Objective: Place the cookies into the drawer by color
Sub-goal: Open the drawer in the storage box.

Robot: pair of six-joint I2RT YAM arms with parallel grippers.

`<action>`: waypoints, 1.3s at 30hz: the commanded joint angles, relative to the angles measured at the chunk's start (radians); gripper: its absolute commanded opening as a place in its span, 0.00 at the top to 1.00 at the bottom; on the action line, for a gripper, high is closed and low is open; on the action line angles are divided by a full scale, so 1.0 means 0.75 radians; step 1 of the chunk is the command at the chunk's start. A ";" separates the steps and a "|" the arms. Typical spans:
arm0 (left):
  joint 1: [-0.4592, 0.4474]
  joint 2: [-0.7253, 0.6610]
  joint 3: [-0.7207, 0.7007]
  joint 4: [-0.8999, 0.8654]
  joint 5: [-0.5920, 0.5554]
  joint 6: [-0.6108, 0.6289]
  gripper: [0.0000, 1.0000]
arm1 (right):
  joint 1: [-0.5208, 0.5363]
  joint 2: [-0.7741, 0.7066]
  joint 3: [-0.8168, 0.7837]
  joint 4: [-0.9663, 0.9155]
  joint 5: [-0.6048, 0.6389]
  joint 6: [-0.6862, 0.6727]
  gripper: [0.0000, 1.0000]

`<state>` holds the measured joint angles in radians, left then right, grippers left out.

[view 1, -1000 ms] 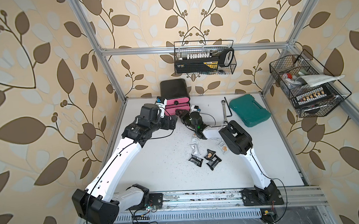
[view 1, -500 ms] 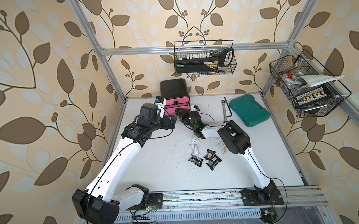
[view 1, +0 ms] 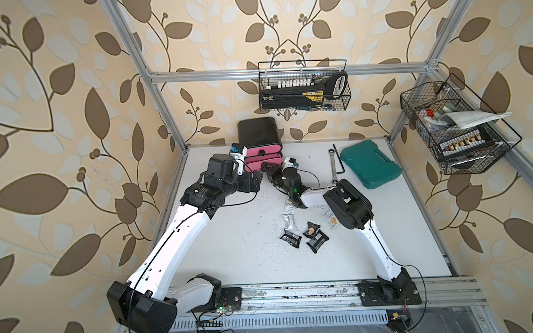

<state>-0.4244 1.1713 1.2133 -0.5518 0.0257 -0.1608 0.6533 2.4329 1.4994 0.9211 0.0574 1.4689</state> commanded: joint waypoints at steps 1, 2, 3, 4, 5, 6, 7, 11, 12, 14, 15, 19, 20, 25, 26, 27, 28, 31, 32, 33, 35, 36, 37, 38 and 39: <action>0.017 -0.033 0.012 0.031 -0.018 0.016 0.02 | 0.044 -0.087 -0.133 -0.003 0.040 -0.059 0.77; 0.016 -0.034 0.012 0.032 -0.018 0.015 0.02 | 0.058 -0.102 -0.169 0.015 0.042 -0.067 0.76; 0.017 -0.034 0.012 0.032 -0.018 0.014 0.02 | 0.067 -0.118 -0.206 0.033 0.046 -0.072 0.76; 0.016 -0.034 0.012 0.032 -0.016 0.014 0.02 | 0.068 -0.133 -0.245 0.045 0.050 -0.074 0.76; 0.016 -0.034 0.012 0.032 -0.017 0.014 0.02 | 0.099 -0.142 -0.276 0.061 0.056 -0.078 0.75; 0.016 -0.034 0.013 0.031 -0.016 0.014 0.02 | 0.110 -0.152 -0.307 0.077 0.062 -0.079 0.75; 0.016 -0.034 0.012 0.032 -0.016 0.014 0.02 | 0.118 -0.158 -0.334 0.096 0.066 -0.079 0.75; 0.017 -0.034 0.011 0.032 -0.016 0.014 0.02 | 0.129 -0.189 -0.435 0.149 0.090 -0.079 0.73; 0.016 -0.034 0.010 0.032 -0.017 0.014 0.01 | 0.129 -0.198 -0.461 0.162 0.096 -0.084 0.71; 0.016 -0.034 0.011 0.033 -0.019 0.014 0.02 | 0.129 -0.213 -0.490 0.188 0.086 -0.111 0.61; 0.016 -0.033 0.011 0.034 -0.018 0.013 0.02 | 0.129 -0.226 -0.502 0.192 0.080 -0.128 0.54; 0.016 -0.027 0.012 0.029 -0.020 0.014 0.02 | 0.131 -0.312 -0.568 0.189 0.067 -0.201 0.43; 0.016 -0.026 0.011 0.029 -0.023 0.014 0.02 | 0.131 -0.331 -0.592 0.189 0.065 -0.215 0.43; 0.016 -0.018 0.011 0.029 -0.025 0.017 0.02 | 0.131 -0.436 -0.732 0.258 -0.006 -0.224 0.38; 0.016 -0.016 0.011 0.029 -0.026 0.018 0.02 | 0.133 -0.451 -0.757 0.277 -0.027 -0.224 0.37; 0.017 -0.012 0.010 0.029 -0.030 0.018 0.02 | 0.133 -0.472 -0.789 0.290 -0.049 -0.222 0.37; 0.016 -0.008 0.012 0.026 -0.033 0.020 0.02 | 0.133 -0.497 -0.824 0.306 -0.067 -0.223 0.36; 0.016 0.000 0.014 0.020 -0.047 0.025 0.02 | 0.126 -0.613 -0.943 0.338 -0.087 -0.283 0.36; 0.016 0.002 0.011 0.020 -0.047 0.024 0.02 | 0.117 -0.664 -0.975 0.325 -0.104 -0.314 0.36; 0.015 0.005 0.009 0.023 -0.047 0.018 0.02 | 0.107 -0.732 -1.013 0.291 -0.125 -0.360 0.36; 0.010 0.020 0.002 0.024 -0.035 -0.010 0.02 | 0.077 -0.896 -1.085 0.145 -0.156 -0.480 0.36; 0.002 0.030 0.007 0.015 -0.032 -0.030 0.03 | 0.074 -0.972 -1.113 0.055 -0.164 -0.547 0.37; -0.021 0.046 0.019 -0.003 -0.034 -0.054 0.04 | 0.024 -1.061 -1.146 -0.053 -0.175 -0.617 0.37; -0.059 0.065 0.038 -0.033 -0.055 -0.082 0.05 | -0.011 -1.148 -1.175 -0.153 -0.194 -0.691 0.36; -0.104 0.078 0.052 -0.053 -0.085 -0.108 0.05 | -0.049 -1.219 -1.196 -0.236 -0.222 -0.760 0.36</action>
<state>-0.4450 1.2026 1.2156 -0.5613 -0.0051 -0.1864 0.6720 1.6348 0.6437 0.9360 -0.0563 1.0931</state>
